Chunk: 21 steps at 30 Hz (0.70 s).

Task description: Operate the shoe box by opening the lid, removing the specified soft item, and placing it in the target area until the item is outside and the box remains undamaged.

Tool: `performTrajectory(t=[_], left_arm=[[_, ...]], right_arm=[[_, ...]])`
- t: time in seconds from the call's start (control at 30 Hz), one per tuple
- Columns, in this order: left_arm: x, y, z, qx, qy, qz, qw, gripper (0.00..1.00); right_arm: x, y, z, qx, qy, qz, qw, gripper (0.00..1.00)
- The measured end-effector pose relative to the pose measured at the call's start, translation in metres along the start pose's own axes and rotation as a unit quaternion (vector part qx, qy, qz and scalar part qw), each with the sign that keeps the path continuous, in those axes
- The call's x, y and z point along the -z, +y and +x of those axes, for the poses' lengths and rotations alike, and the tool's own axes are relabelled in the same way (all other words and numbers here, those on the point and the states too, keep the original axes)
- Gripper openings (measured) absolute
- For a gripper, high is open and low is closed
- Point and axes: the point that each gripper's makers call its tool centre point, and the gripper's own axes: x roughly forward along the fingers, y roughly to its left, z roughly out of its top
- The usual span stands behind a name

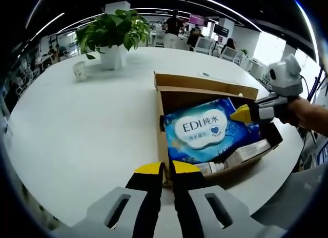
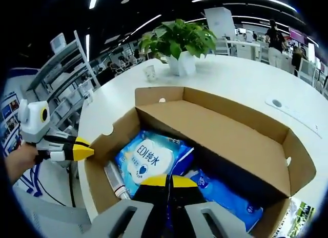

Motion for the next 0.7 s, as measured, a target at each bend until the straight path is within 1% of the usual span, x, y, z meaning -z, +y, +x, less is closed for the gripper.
performTrajectory(t=[0.23,0.5,0.6,0.63,0.7], left_arm=[[0.0,0.002,0.001,-0.003,0.003,0.005,1.0,0.04],[-0.001,0.003,0.002,-0.009,0.014,0.019,0.9997,0.04],[-0.003,0.003,0.002,-0.011,0.019,0.034,0.9992,0.04],[-0.004,0.003,0.002,-0.013,0.021,0.053,0.9983,0.05],[-0.004,0.002,0.001,-0.014,0.023,0.059,0.9979,0.05]], right_arm=[[-0.001,-0.007,-0.01,0.012,-0.015,0.006,0.9998,0.0],[0.0,-0.014,-0.022,0.025,-0.031,0.011,0.9992,0.0],[0.001,-0.015,-0.026,0.027,-0.036,0.015,0.9989,0.0],[0.0,-0.017,-0.025,0.03,-0.039,0.017,0.9986,0.0],[0.0,-0.019,-0.026,0.031,-0.044,0.023,0.9983,0.0]])
